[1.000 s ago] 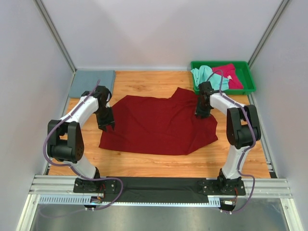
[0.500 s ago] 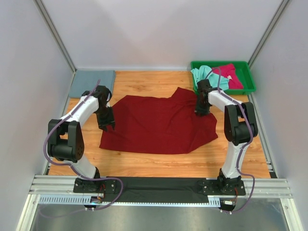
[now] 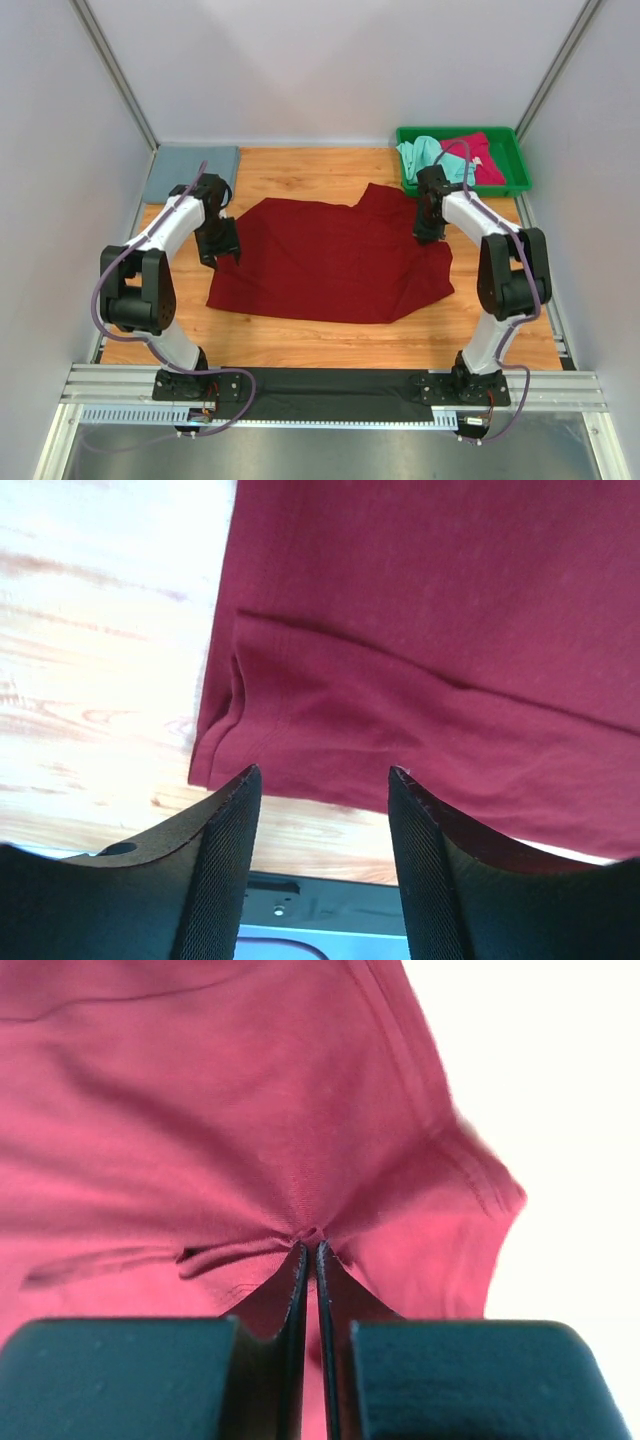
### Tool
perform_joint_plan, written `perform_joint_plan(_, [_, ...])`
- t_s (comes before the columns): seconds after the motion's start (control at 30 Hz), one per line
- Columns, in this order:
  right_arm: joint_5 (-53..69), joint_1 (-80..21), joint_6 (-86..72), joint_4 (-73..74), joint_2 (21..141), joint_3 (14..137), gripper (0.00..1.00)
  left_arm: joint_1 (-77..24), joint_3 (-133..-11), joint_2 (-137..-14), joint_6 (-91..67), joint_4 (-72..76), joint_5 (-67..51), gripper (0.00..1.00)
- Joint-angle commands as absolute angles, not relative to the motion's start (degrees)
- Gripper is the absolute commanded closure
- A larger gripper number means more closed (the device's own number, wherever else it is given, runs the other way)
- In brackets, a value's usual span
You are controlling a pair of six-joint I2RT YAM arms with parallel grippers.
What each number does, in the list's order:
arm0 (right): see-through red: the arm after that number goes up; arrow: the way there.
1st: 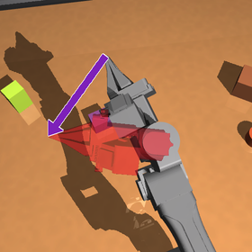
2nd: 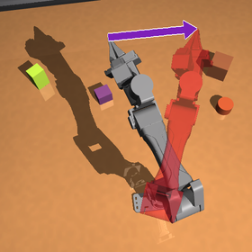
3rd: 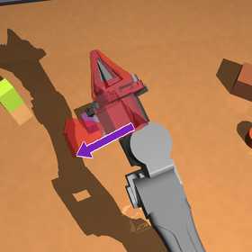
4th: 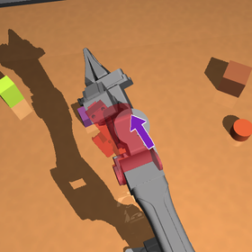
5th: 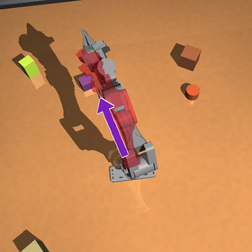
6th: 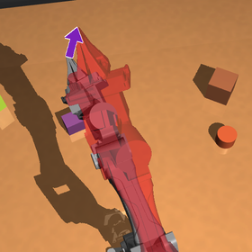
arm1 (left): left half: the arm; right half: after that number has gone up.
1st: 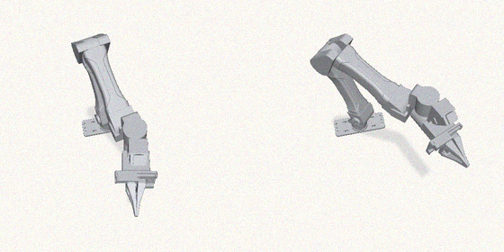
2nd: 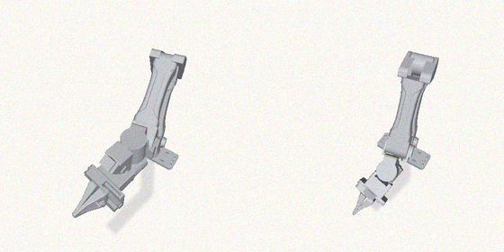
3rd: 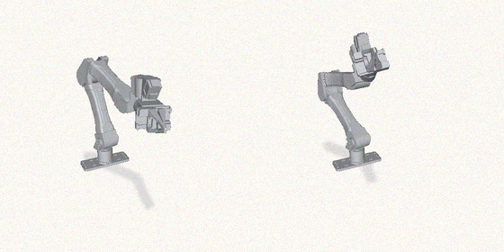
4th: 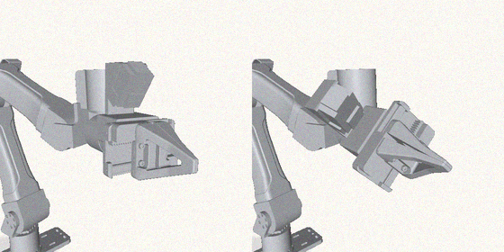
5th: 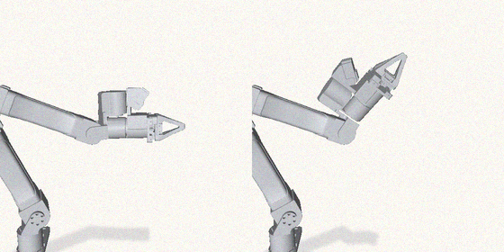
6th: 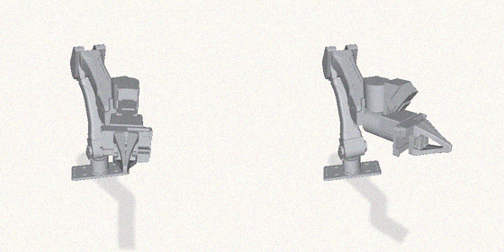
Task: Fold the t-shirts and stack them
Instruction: Flatten the tshirt out
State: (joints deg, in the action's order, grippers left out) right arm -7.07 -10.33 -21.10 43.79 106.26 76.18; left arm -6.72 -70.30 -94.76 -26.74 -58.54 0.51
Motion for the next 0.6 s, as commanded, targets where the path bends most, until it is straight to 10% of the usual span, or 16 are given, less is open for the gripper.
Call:
perform_joint_plan(0.0, [-7.3,-10.3,-20.1,44.8,99.4,73.6,0.94,-6.4,-74.2,-97.1,-25.7,-58.4,0.4,0.39])
perform_joint_plan(0.57, [-3.3,-10.3,-21.0,41.8,95.7,67.6,0.9,-6.4,-75.9,-104.0,-20.5,-57.2,2.1,0.35])
